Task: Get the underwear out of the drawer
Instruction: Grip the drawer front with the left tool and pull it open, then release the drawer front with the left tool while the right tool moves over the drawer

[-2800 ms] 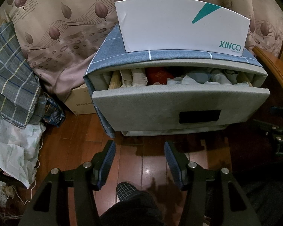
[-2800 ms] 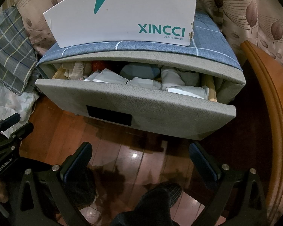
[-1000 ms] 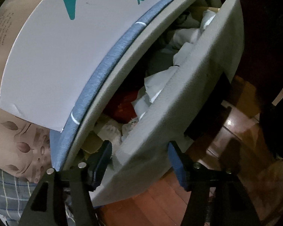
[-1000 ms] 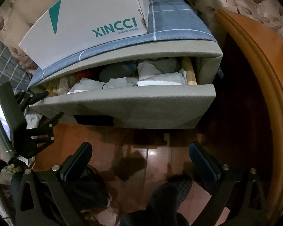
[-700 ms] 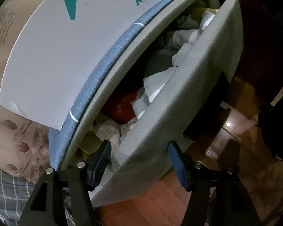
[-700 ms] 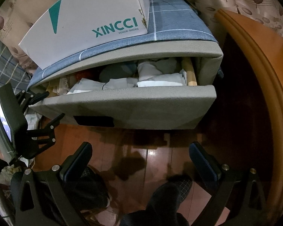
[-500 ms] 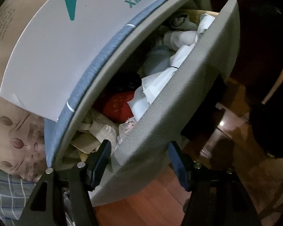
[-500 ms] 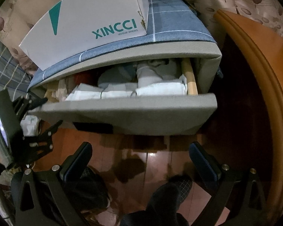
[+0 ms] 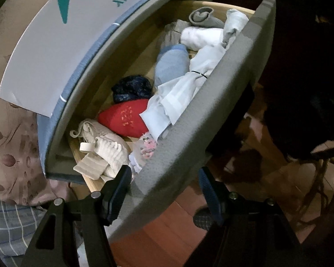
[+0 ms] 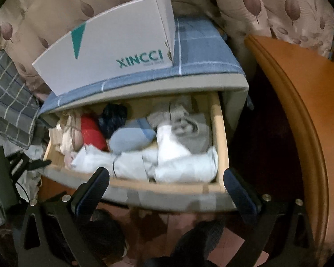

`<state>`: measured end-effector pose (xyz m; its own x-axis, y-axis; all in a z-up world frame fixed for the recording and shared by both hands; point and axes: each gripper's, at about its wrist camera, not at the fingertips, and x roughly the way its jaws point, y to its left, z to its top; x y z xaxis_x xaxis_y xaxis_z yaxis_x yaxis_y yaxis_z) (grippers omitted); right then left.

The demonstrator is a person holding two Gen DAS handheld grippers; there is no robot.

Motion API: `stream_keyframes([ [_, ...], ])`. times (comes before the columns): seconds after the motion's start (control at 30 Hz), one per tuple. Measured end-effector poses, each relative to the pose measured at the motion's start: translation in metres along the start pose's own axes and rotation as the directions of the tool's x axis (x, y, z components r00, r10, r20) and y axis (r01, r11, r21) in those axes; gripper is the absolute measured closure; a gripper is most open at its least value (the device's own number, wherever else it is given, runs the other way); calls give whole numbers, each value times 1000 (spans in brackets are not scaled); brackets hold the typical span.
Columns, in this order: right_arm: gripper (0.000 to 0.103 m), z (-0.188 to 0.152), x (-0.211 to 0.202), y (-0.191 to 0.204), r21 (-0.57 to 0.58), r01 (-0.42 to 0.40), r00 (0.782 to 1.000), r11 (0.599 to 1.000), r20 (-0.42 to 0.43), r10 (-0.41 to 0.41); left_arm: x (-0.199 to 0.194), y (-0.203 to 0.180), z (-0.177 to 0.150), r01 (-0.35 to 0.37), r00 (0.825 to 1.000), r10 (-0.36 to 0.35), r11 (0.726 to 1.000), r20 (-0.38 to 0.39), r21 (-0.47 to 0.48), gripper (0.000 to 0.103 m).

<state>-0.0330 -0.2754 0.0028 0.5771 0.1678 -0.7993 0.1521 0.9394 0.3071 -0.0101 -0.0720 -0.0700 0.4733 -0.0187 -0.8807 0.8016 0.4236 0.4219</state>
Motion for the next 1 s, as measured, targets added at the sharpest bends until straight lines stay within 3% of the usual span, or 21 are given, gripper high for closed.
stream_keyframes([
  [0.27,1,14,3,-1,-20,3,1000,1000,-20,-3,-14,3,-4,105,994,-107,993,-25,-59,39],
  [0.6,1,25,9,-4,-35,-2,994,999,-107,-2,-20,19,-7,157,987,-159,979,-7,-130,39],
  [0.8,2,36,14,-16,-10,-17,986,1000,-166,15,-27,36,-11,228,974,-222,944,52,-237,39],
  [1.0,17,46,33,-22,8,-24,972,1000,-233,25,-37,43,-10,319,947,-292,897,131,-307,39],
])
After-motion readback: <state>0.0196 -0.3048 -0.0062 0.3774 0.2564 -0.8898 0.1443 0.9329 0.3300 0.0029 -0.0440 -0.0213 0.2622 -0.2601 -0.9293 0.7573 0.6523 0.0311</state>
